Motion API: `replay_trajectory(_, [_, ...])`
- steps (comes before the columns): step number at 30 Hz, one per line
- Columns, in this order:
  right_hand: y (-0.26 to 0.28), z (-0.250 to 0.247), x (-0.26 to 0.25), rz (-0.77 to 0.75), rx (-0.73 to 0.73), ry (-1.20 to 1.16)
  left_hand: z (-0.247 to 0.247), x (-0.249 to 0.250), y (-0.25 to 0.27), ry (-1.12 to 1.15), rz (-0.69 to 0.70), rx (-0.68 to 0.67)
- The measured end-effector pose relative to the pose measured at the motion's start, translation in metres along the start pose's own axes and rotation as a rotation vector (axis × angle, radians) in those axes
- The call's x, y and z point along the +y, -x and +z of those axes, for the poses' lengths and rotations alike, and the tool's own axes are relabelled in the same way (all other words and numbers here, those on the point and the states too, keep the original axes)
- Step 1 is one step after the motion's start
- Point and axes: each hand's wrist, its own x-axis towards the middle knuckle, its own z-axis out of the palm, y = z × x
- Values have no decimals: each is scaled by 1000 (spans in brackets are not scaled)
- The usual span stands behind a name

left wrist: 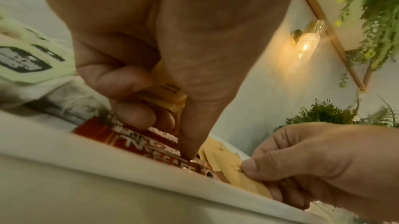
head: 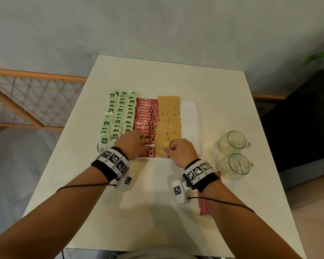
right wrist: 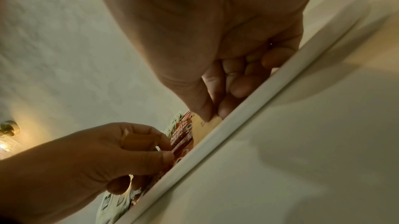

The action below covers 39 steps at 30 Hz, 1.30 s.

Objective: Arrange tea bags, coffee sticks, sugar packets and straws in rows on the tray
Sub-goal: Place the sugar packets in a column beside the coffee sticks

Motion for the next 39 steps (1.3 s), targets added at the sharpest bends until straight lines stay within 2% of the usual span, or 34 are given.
replay_trajectory(5, [-1, 3, 2, -36, 24, -5, 3, 0, -5, -77, 29, 5])
replay_trajectory(13, [0, 1, 0, -35, 11, 37, 3, 1, -6, -78, 28, 20])
replay_trajectory(17, [0, 0, 0, -31, 6, 52, 2, 3, -3, -21, 25, 23])
replay_trajectory(21, [2, -7, 3, -42, 55, 25, -3, 8, -1, 160, 42, 9])
replay_trajectory(24, [4, -16, 3, -169, 88, -83, -9, 14, 2, 314, 48, -80])
replay_trajectory(28, [7, -20, -4, -392, 25, -194, -11, 22, 6, 359, 128, -182])
replay_trajectory(32, [10, -19, -16, -539, -58, -159, -13, 35, 12, 479, 206, -300])
replay_trajectory(34, [12, -17, -16, -540, -43, -173, -12, 37, 12, 515, 233, -309])
replay_trajectory(39, [7, -19, -4, -359, 55, -305, -20, 33, 11, 631, 192, -249])
